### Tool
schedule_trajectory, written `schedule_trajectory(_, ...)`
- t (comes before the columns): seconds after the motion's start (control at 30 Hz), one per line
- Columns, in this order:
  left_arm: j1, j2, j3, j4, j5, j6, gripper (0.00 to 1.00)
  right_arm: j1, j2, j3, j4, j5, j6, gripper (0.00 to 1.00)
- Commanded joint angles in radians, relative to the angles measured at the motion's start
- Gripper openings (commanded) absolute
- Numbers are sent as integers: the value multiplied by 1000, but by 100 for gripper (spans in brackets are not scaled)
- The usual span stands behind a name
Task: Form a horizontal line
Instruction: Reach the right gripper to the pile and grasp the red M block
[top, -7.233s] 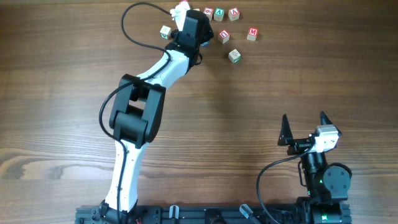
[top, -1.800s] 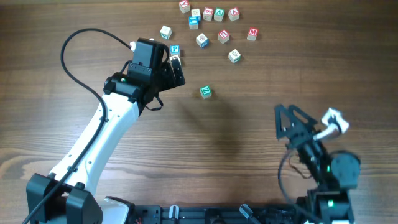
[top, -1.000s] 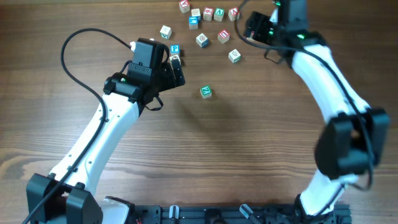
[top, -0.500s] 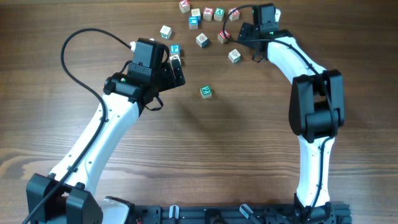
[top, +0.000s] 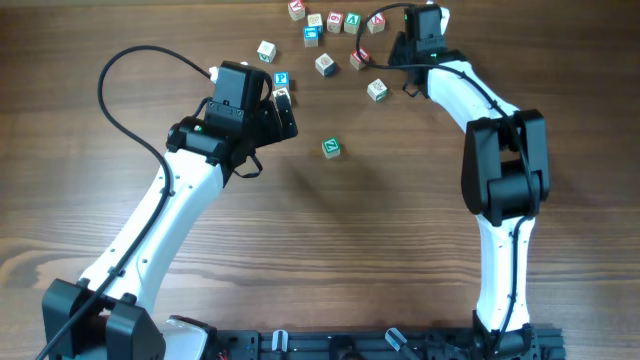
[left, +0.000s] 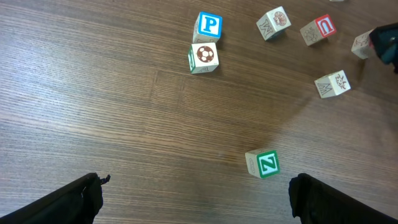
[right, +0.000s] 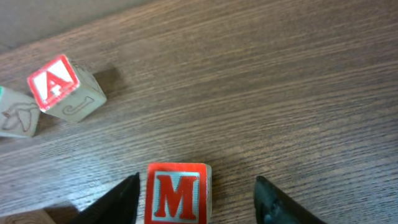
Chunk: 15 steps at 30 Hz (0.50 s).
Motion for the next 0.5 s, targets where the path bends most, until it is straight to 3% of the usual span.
schedule_trajectory(0.0, 3, -8, -6, 2, 5, 5, 100, 3, 58, 21, 5, -61, -2, 60)
schedule_trajectory(0.17, 3, -8, -6, 2, 5, 5, 100, 3, 62, 23, 16, -52, -3, 48)
schedule_trajectory(0.33, 3, -8, -6, 3, 5, 5, 100, 3, 42, 30, -3, -46, -36, 28)
schedule_trajectory(0.47, 3, -8, -6, 2, 5, 5, 100, 3, -37, 30, -10, -45, -63, 24)
